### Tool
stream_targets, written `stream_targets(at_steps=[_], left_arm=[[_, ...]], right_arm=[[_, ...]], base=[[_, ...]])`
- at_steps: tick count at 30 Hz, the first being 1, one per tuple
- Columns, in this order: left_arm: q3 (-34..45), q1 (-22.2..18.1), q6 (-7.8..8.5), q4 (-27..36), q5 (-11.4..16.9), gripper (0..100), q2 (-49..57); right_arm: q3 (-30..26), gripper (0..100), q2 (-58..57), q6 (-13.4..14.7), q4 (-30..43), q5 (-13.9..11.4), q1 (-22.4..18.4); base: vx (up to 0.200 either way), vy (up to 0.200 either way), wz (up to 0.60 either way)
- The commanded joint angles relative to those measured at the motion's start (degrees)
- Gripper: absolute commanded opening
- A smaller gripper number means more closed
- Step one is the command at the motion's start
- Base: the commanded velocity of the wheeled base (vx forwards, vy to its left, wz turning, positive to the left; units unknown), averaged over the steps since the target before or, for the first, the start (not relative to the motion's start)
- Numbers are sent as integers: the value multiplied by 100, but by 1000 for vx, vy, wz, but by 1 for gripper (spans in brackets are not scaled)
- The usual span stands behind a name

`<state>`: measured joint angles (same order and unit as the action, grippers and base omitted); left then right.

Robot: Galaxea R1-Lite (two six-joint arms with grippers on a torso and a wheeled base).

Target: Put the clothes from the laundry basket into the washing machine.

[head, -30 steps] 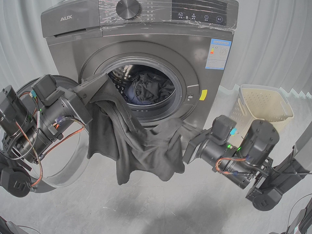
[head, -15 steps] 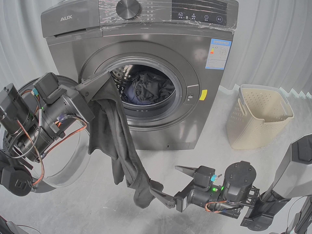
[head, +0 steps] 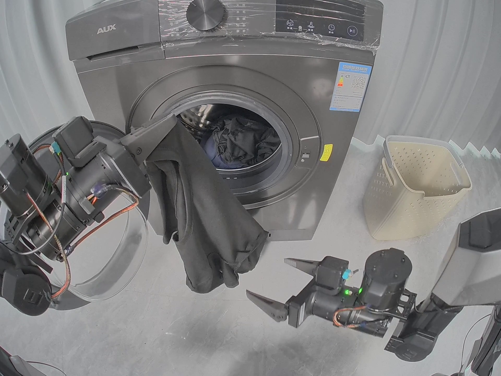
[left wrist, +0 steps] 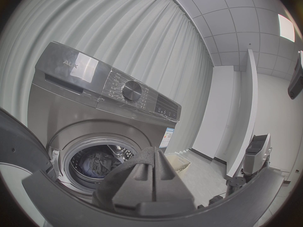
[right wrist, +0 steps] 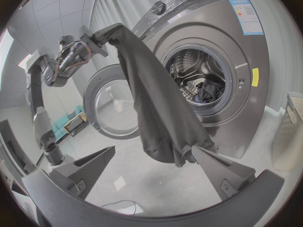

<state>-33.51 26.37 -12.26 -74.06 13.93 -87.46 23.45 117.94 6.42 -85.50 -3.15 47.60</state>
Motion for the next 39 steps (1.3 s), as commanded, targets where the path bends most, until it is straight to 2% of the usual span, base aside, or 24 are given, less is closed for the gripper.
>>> stream_targets(at_steps=[1, 8, 10, 12, 15, 23, 27, 30, 39], left_arm=[[11, 17, 5, -3, 4, 0, 44], [29, 123, 22, -12, 4, 0, 53], [29, 141, 22, -12, 4, 0, 53], [29, 141, 13, -21, 4, 0, 53], [38, 149, 13, -91, 4, 0, 53], [47, 202, 22, -179, 22, 0, 53], [47, 202, 13, -179, 13, 0, 53], [38, 211, 13, -179, 13, 0, 62], [38, 211, 13, -179, 66, 0, 159]], right_arm=[[863, 100, 607, -115, 43, 24, -550], [1996, 100, 1600, -185, 148, -28, -515], [2146, 100, 1679, -185, 166, -81, -480], [2357, 100, 1741, -185, 166, -239, -243], [2550, 100, 1793, -185, 227, -239, -85], [3631, 100, 2154, -282, 500, -239, 21], [4044, 100, 2409, -273, 535, -186, 21], [4202, 100, 2549, -273, 535, 7, 21], [4888, 100, 2875, -194, 702, 332, -49]], base=[[0, 0, 0], [0, 0, 0], [0, 0, 0], [0, 0, 0], [0, 0, 0], [0, 0, 0], [0, 0, 0], [0, 0, 0], [0, 0, 0]])
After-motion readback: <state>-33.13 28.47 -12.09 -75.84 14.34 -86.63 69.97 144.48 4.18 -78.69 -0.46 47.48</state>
